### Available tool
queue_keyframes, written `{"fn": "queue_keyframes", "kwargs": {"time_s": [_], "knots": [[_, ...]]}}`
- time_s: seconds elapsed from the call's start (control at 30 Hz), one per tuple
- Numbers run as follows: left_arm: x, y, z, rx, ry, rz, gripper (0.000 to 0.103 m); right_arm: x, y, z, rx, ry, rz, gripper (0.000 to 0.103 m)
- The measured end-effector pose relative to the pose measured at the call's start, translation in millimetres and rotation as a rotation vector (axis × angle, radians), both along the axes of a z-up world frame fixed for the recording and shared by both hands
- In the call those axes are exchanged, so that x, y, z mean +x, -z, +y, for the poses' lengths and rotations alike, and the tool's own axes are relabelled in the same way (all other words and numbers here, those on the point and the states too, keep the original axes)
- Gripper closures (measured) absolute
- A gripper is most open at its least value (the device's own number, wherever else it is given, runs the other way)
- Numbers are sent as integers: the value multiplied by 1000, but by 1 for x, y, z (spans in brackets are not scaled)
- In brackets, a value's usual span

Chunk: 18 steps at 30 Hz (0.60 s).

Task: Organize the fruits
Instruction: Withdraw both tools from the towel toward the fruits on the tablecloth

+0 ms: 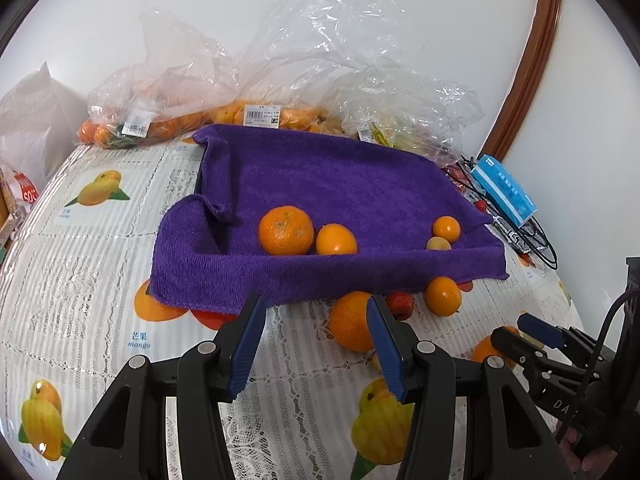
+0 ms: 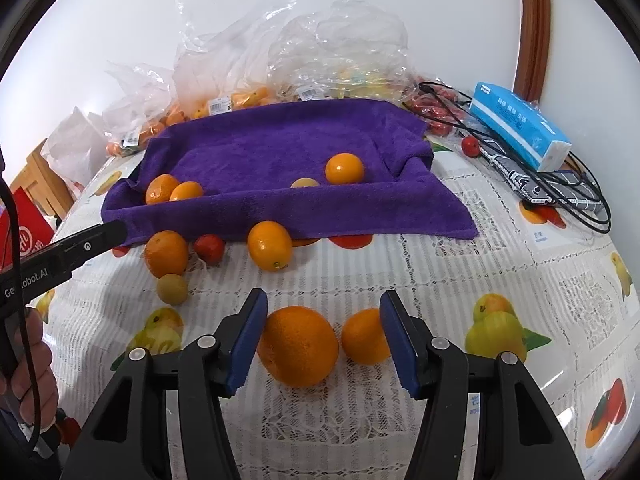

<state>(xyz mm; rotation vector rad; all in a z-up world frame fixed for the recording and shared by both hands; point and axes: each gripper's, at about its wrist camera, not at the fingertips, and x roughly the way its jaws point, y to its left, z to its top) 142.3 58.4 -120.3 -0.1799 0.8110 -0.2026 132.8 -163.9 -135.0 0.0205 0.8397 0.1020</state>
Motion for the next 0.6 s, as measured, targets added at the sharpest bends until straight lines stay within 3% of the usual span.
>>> {"fn": "queue_keyframes", "kwargs": {"time_s": [0.6], "knots": [[2, 4, 0, -27, 12, 5, 53, 9, 11, 1, -33, -20, 27, 28]]}}
